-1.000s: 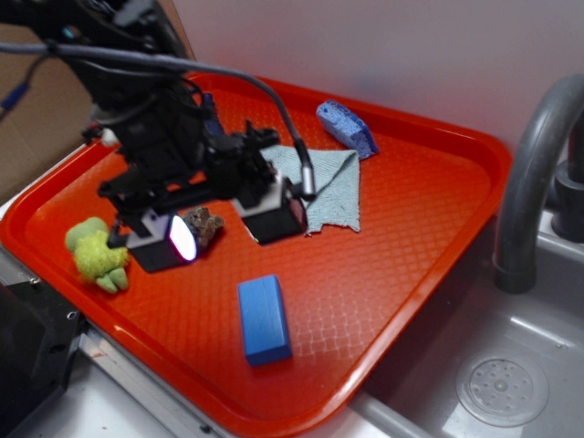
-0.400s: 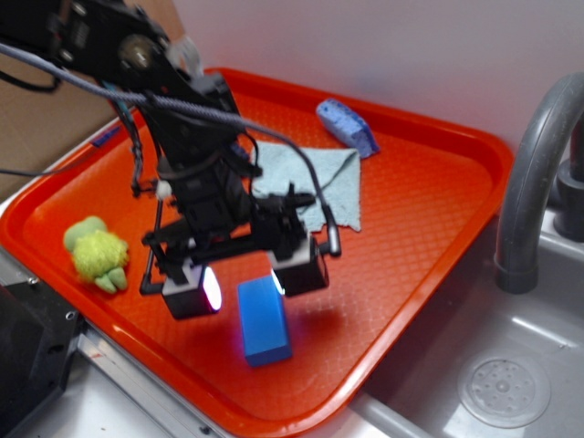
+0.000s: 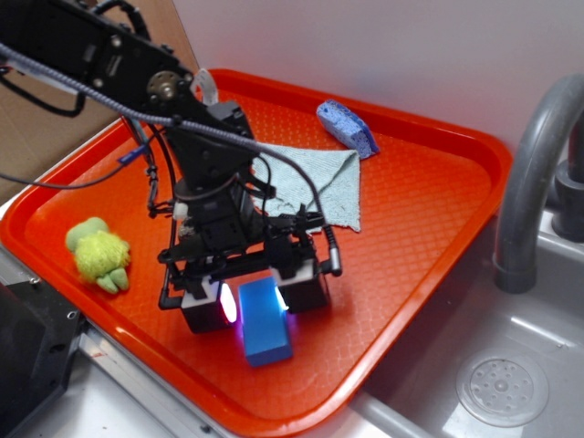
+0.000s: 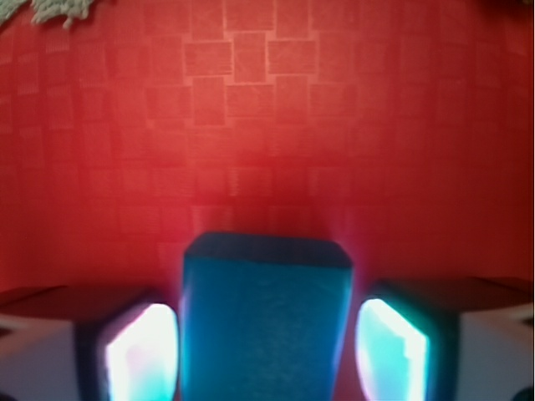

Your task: Grab the blue block.

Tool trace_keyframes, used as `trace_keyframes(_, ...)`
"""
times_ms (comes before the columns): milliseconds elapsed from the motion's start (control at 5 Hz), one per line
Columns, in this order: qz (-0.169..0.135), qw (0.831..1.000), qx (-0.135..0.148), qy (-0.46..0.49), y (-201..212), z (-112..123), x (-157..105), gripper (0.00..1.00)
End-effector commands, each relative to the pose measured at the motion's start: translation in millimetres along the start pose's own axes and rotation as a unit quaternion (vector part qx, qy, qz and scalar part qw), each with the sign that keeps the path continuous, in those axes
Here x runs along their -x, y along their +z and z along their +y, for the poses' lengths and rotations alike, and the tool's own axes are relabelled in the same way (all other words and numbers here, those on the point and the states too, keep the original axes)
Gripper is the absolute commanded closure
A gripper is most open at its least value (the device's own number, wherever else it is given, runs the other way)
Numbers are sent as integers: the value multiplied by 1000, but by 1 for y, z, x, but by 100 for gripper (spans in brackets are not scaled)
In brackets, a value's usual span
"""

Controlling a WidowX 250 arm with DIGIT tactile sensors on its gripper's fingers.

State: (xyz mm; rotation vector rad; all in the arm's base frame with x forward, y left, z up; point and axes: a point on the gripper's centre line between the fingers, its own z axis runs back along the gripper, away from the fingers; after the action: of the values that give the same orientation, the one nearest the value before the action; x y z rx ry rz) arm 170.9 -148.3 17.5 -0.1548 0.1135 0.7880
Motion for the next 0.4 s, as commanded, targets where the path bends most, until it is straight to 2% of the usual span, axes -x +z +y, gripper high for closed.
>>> trace_keyframes(0, -86, 991, -26, -100, 61, -2, -19, 100)
trace_keyframes(200, -124, 966, -13, -226, 117, -17, -43, 100)
